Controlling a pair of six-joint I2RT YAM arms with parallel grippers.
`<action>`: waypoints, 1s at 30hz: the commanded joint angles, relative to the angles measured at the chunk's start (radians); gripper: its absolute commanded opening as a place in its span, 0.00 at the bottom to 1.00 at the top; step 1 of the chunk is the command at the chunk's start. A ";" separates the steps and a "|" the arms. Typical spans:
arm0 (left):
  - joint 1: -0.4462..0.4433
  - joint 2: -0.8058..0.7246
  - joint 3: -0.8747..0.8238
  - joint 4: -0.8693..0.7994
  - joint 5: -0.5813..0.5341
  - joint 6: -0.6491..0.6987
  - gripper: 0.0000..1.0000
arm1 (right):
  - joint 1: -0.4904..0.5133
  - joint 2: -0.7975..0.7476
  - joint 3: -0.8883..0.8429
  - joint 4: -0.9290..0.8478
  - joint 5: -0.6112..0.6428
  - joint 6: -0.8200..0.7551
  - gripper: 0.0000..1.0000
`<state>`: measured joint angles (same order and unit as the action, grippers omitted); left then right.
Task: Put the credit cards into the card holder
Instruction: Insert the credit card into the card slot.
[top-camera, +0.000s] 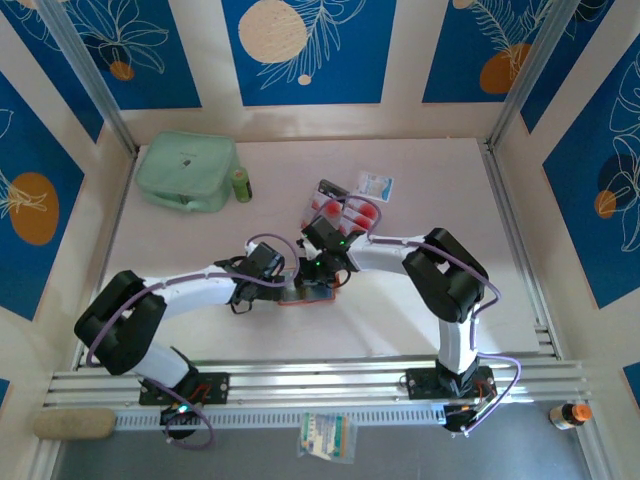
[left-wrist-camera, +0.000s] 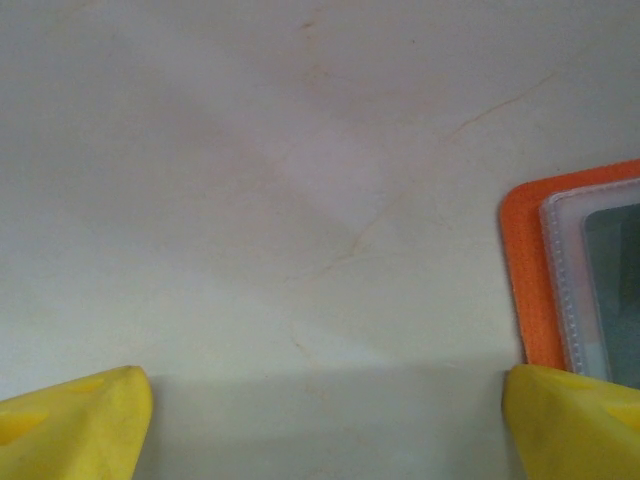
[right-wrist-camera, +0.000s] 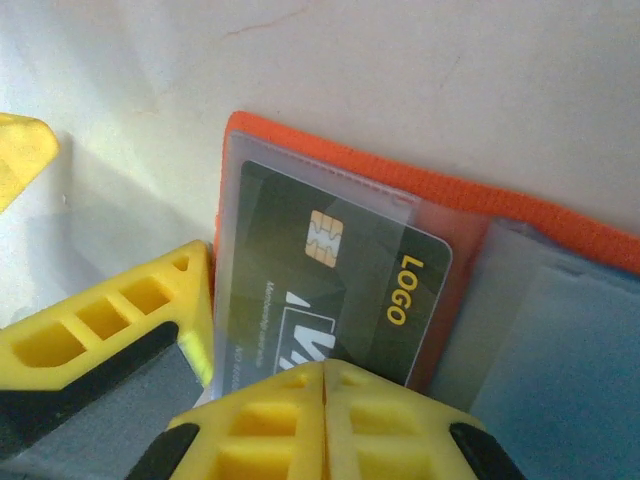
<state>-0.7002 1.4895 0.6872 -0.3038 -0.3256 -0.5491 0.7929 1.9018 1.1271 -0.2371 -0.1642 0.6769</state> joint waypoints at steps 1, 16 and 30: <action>0.012 -0.027 0.004 -0.016 -0.008 -0.003 0.91 | -0.007 -0.058 0.017 -0.041 -0.005 0.003 0.07; 0.037 -0.067 -0.014 -0.027 -0.010 -0.025 0.92 | -0.034 -0.090 0.003 -0.085 0.028 -0.030 0.08; 0.038 0.002 -0.027 0.018 -0.004 -0.008 0.91 | -0.014 -0.017 0.026 -0.080 0.025 -0.030 0.07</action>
<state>-0.6712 1.4780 0.6758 -0.2962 -0.3260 -0.5674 0.7723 1.8645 1.1259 -0.3012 -0.1333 0.6613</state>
